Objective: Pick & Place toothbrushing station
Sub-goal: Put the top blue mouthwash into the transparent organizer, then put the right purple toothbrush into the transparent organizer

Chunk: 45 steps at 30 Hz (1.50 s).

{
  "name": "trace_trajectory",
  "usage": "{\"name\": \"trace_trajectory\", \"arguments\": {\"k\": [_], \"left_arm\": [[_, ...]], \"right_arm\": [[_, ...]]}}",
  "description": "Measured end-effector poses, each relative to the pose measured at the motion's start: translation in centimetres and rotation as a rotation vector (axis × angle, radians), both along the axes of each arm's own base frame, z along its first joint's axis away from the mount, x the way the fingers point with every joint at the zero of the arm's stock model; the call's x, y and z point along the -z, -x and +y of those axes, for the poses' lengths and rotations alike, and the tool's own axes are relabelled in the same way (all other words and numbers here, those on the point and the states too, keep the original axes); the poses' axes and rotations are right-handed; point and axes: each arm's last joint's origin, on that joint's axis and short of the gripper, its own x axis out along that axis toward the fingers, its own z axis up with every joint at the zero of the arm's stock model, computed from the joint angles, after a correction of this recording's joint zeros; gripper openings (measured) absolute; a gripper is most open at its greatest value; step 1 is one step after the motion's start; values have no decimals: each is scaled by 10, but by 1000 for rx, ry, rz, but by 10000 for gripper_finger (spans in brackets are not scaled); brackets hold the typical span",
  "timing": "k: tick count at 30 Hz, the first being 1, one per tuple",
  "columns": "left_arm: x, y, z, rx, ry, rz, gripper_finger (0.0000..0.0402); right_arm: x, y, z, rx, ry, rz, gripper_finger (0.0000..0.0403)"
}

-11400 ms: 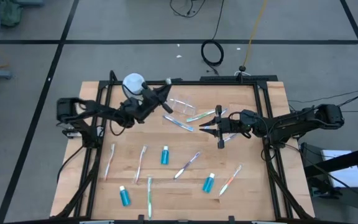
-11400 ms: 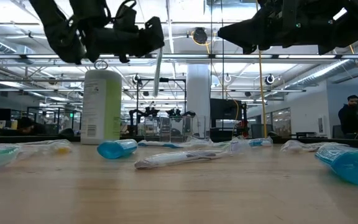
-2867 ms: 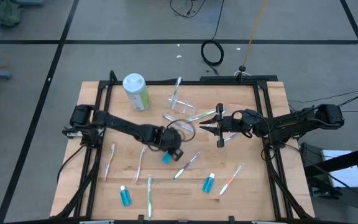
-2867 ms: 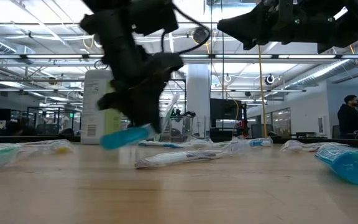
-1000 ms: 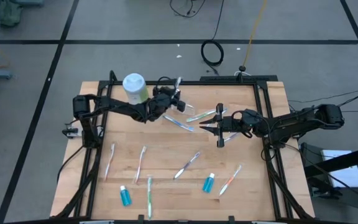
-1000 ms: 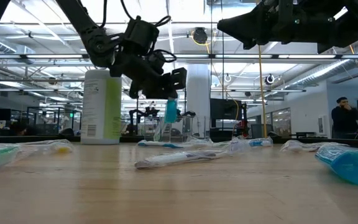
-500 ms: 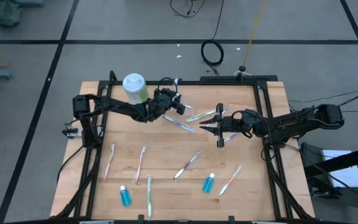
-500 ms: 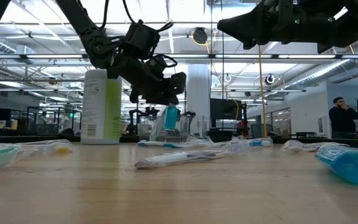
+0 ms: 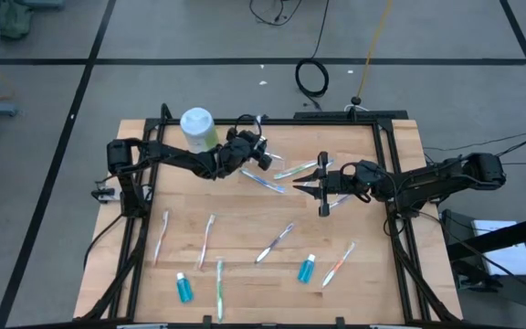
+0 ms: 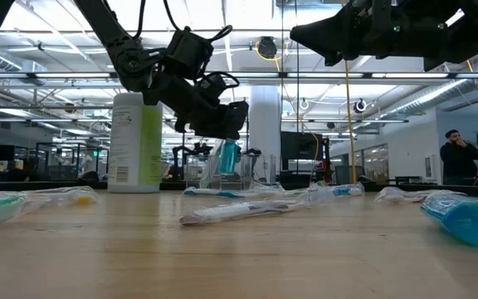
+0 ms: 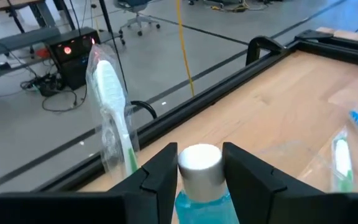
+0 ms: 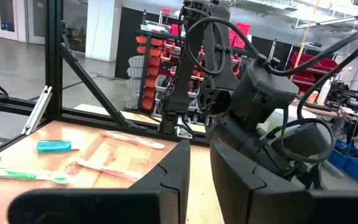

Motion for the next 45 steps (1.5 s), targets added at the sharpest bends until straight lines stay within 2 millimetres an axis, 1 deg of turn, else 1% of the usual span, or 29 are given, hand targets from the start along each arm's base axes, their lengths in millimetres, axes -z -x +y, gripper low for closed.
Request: {"name": "trace_trajectory", "arguments": {"k": [6, 10, 15, 19, 22, 27, 31, 34, 38, 41, 45], "left_arm": [[0, 1, 2, -4, -3, 1, 151], [0, 2, 5, -14, -2, 0, 152], [0, 2, 5, -13, 0, -2, 152], [0, 1, 4, 23, 12, -9, 152], [-7, 1, 2, 60, 8, -12, 152], [-35, 11, -10, 142, 24, 2, 152], [-64, 29, -29, 183, 31, 56, 152], [-85, 48, -44, 215, 44, 101, 152], [-112, 76, -65, 275, 37, 139, 152], [-133, 101, -79, 313, 32, 128, 152], [-154, 131, -95, 364, 18, 87, 152]], "right_arm": [[0, 0, 0, 0, 0, 0, 55], [0, 0, 0, 0, 0, 0, 55], [0, 0, 0, 0, 0, 0, 55], [0, 0, 0, 0, 0, 0, 55], [0, 0, 0, 0, 0, 0, 55], [0, 0, 0, -3, -26, 0, 55], [-1, 0, 0, -5, -40, -9, 57], [-2, 0, 0, -7, -40, -25, 69], [-4, 0, 1, -7, -56, -44, 98], [-5, -2, 1, 4, -83, -90, 124], [0, -11, 5, -17, -80, -119, 151]]}}
